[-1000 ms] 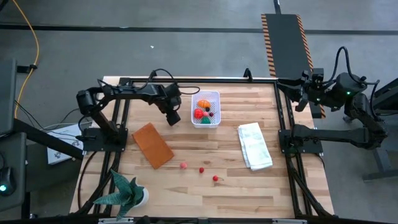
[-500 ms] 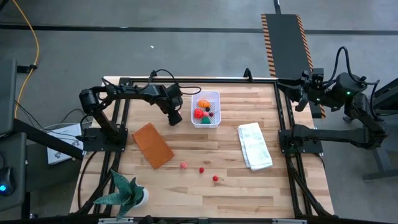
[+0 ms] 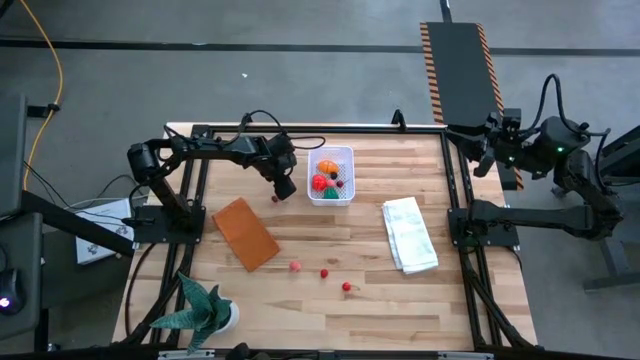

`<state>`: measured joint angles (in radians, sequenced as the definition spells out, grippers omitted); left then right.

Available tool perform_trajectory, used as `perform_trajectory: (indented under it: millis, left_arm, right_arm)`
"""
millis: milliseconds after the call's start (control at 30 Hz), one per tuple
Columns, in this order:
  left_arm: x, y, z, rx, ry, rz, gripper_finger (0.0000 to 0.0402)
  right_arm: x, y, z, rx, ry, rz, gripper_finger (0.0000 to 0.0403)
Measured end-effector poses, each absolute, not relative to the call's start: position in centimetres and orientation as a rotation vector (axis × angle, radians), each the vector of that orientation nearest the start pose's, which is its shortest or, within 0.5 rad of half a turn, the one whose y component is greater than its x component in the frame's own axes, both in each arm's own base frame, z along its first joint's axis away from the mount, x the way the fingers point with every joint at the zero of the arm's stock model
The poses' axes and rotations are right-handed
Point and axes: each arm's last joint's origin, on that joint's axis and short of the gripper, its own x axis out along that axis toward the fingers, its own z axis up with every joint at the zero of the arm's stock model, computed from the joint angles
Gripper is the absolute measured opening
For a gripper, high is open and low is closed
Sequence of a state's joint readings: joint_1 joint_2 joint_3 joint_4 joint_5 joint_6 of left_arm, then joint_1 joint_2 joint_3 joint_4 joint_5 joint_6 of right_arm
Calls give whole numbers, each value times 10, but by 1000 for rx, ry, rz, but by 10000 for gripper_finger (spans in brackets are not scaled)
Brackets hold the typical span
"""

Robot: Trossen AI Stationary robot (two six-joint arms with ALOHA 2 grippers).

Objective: Pick and placing Produce into tupperware
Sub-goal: Put the peach into the white bin

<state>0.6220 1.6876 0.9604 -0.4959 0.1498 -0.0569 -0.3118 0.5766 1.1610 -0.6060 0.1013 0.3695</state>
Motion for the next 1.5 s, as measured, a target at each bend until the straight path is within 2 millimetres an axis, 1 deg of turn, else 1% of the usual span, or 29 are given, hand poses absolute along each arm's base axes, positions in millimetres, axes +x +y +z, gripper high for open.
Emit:
perform_trajectory:
  millis: [133, 500, 867, 967, 1133, 1233, 1367, 1500]
  left_arm:
    - [252, 175, 157, -512, 1133, 442, 136]
    - [253, 173, 157, -488, 1128, 342, 136]
    - [252, 173, 157, -475, 1137, 342, 136]
    - [252, 173, 157, -474, 1137, 341, 148]
    - [252, 174, 157, -465, 1142, 355, 190]
    - [251, 173, 157, -465, 1146, 357, 209]
    - [251, 173, 157, -462, 1150, 354, 216]
    - [251, 173, 157, -452, 1158, 345, 211]
  right_arm:
    - [62, -23, 431, 364, -55, -416, 144]
    - [62, -23, 431, 363, -56, -420, 144]
    - [62, -23, 431, 363, -56, -419, 144]
    - [62, -23, 431, 363, -56, -424, 144]
    - [62, -24, 431, 363, -57, -425, 144]
    - [62, -23, 431, 362, -56, -425, 144]
    - [62, -23, 431, 359, -56, -425, 144]
    - [62, -24, 431, 357, -55, -425, 144]
